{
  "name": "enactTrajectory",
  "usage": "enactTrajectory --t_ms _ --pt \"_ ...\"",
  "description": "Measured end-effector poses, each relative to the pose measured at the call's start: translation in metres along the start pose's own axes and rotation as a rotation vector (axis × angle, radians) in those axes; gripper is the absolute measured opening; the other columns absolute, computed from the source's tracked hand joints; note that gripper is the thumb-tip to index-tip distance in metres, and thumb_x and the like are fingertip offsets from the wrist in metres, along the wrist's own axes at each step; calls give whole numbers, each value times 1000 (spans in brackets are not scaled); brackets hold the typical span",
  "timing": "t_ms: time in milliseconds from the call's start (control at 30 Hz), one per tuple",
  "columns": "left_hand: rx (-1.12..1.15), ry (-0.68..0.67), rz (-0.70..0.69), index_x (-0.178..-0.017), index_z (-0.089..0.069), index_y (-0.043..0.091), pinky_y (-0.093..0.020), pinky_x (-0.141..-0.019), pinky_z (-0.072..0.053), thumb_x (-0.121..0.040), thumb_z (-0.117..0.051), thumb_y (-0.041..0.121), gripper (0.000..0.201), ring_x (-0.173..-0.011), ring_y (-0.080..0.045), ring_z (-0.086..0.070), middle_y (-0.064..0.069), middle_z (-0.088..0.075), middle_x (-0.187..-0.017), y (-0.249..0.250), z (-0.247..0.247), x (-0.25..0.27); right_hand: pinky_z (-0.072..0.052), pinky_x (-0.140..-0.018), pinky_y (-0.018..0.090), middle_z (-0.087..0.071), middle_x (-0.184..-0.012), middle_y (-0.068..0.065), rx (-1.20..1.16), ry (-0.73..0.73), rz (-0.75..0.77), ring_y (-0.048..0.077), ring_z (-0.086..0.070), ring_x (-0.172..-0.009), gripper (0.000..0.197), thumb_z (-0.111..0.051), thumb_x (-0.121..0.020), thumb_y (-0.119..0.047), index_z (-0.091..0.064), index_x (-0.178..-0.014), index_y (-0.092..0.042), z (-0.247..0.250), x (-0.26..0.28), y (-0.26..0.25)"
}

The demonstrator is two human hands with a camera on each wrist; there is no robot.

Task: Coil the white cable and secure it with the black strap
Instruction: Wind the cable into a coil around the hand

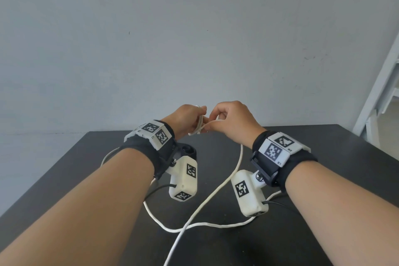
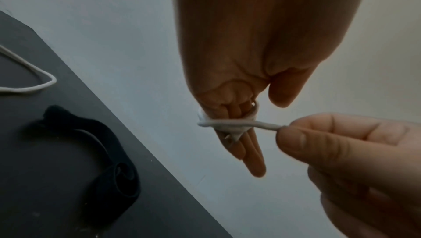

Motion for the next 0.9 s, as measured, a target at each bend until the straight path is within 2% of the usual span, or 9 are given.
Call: enactTrajectory --t_ms 100,200,267,367,467,533,667,767,900 --pt "33 -55 55 -114 -49 -7 -28 -66 -51 -103 -31 23 37 -75 -28 -65 -23 -66 -92 -5 -1 0 -36 -56 25 -45 -54 -7 -25 73 4 11 -43 -53 16 -80 -70 -21 -66 -73 -13 6 -2 4" --pt "19 -125 63 -119 -49 -9 -28 -66 -50 -104 -26 27 46 -66 -24 -65 -23 -67 -92 -6 -2 2 -36 -56 22 -48 -57 -7 -45 119 12 8 -44 -54 17 -80 -71 -20 -66 -76 -13 10 -4 6" --pt "-12 -175 70 -114 -53 -7 -25 -61 -49 -104 -23 33 50 -57 -19 -63 -19 -69 -83 -5 -4 3 -36 -54 19 -49 -58 -7 -58 147 15 7 -45 -53 14 -79 -72 -18 -66 -76 -13 10 -4 7" --pt "-93 -226 73 -98 -60 -1 -20 -48 -44 -103 -20 38 57 -44 -14 -54 -10 -68 -62 -5 -7 4 -40 -56 19 -53 -59 -6 -62 192 34 6 -48 -53 11 -77 -73 -17 -67 -76 -14 12 -5 7" --pt "-145 -238 32 -82 -62 1 -20 -42 -37 -103 -22 37 58 -36 -12 -42 -4 -57 -49 -3 -7 4 -50 -62 27 -61 -64 -1 -59 204 44 11 -55 -57 9 -76 -76 -18 -68 -76 -13 13 -7 9" --pt "-133 -274 36 -76 -58 4 -20 -39 -34 -102 -25 36 53 -34 -11 -37 -1 -50 -42 -4 -8 5 -53 -62 28 -64 -67 -2 -66 206 39 13 -59 -57 8 -75 -79 -19 -70 -78 -12 14 -8 12" --pt "-88 -331 15 -71 -51 8 -21 -42 -27 -103 -26 31 46 -36 -10 -27 4 -39 -37 -2 -6 7 -56 -63 29 -68 -68 -3 -55 184 21 13 -63 -51 10 -68 -85 -21 -74 -81 -13 15 -7 22" --pt "-36 -380 -9 -69 -47 11 -21 -43 -25 -102 -29 31 43 -35 -8 -25 6 -35 -37 0 -5 9 -59 -68 36 -71 -71 -3 -54 118 -23 17 -68 -55 16 -64 -89 -26 -75 -83 -16 9 -6 29" --pt "85 -369 -71 -70 -47 12 -20 -42 -28 -102 -31 29 39 -35 -7 -26 7 -35 -38 7 -3 11 -56 -64 35 -72 -73 4 -114 33 -100 22 -69 -60 18 -59 -93 -25 -74 -89 -17 1 -3 29"
Point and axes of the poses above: each hand's wrist, its own x-axis away from the middle knuckle, its own z-axis out of the back of the hand, y = z × x, the point moved 4 cm from there along -x, towards the middle knuckle
